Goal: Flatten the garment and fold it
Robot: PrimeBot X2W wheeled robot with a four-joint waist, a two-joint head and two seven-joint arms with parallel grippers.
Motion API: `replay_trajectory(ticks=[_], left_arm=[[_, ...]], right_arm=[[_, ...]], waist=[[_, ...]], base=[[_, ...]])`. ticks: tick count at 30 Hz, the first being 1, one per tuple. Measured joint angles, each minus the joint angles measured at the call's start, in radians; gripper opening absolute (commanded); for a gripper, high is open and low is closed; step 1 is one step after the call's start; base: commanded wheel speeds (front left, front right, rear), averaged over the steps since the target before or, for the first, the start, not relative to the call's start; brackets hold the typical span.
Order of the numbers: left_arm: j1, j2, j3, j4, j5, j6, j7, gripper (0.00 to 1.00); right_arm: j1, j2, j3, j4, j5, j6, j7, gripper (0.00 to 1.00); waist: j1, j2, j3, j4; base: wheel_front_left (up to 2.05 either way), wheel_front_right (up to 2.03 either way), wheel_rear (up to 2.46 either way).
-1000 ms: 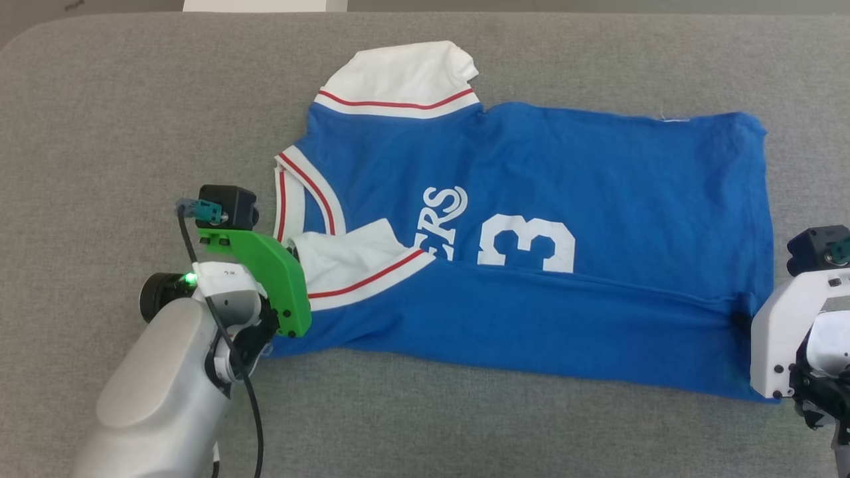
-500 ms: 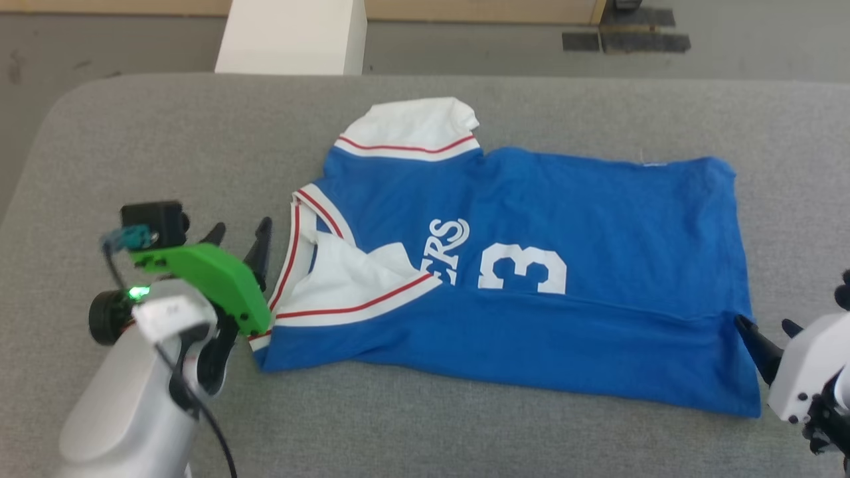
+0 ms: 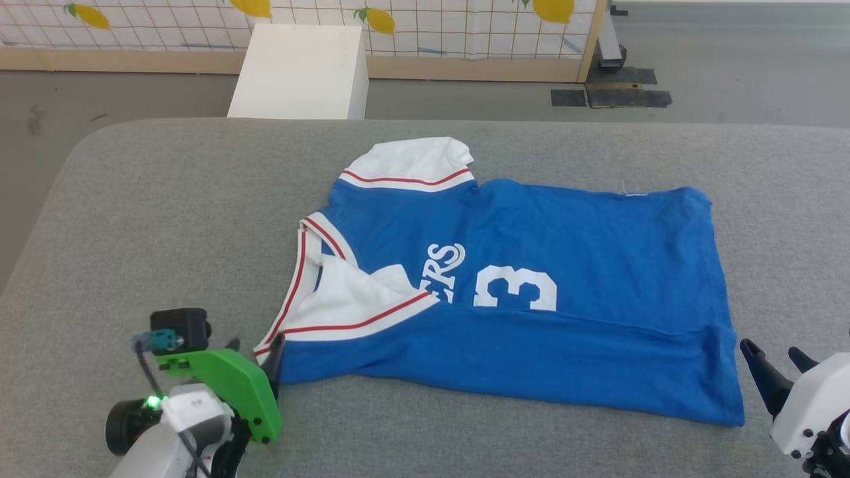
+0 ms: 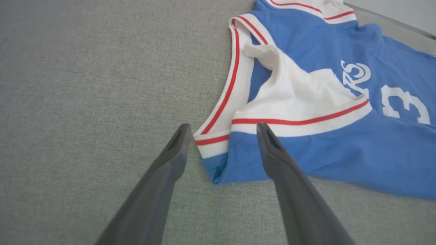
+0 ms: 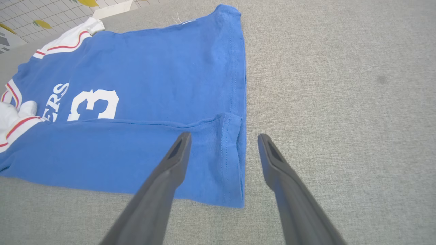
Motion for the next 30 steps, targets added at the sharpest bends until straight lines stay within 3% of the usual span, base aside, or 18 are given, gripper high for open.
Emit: replay_trajectory(ticks=[7, 16, 18, 19, 30], left_arm=[[-0.053, 0.021, -0.074, 0.048, -0.003, 0.036, 0.235, 1.00], [-0.170, 0.025, -0.134, 0.153, 0.002, 0.049, 0.437, 1.00], [-0.175, 0.026, -0.132, 0.153, -0.007, 0.049, 0.457, 0.24], [-0.175, 0.026, -0.128, 0.152, -0.014, 0.049, 0.458, 0.00], [-0.100, 0.025, -0.061, 0.050, -0.066, 0.070, 0.362, 0.00]], right_arm=[[0.000, 0.008, 0.004, -0.002, 0.000, 0.000, -0.009, 1.00], [-0.016, 0.007, 0.023, -0.002, 0.000, 0.000, -0.013, 1.00], [-0.015, 0.002, 0.029, -0.002, -0.002, 0.000, -0.010, 1.00], [-0.015, -0.004, 0.031, -0.003, -0.008, 0.000, -0.006, 1.00], [-0.010, -0.036, 0.076, 0.002, -0.158, 0.000, 0.155, 1.00]], waist=[[0.0000, 0.0000, 0.025, -0.006], [0.0000, 0.0000, 0.059, -0.032], [0.0000, 0.0001, 0.063, -0.039], [0.0000, 0.0000, 0.066, -0.041], [0.0000, 0.0000, 0.077, -0.038]], base=[[0.00, 0.00, 0.00], [0.00, 0.00, 0.00], [0.00, 0.00, 0.00], [0.00, 0.00, 0.00], [0.00, 0.00, 0.00]])
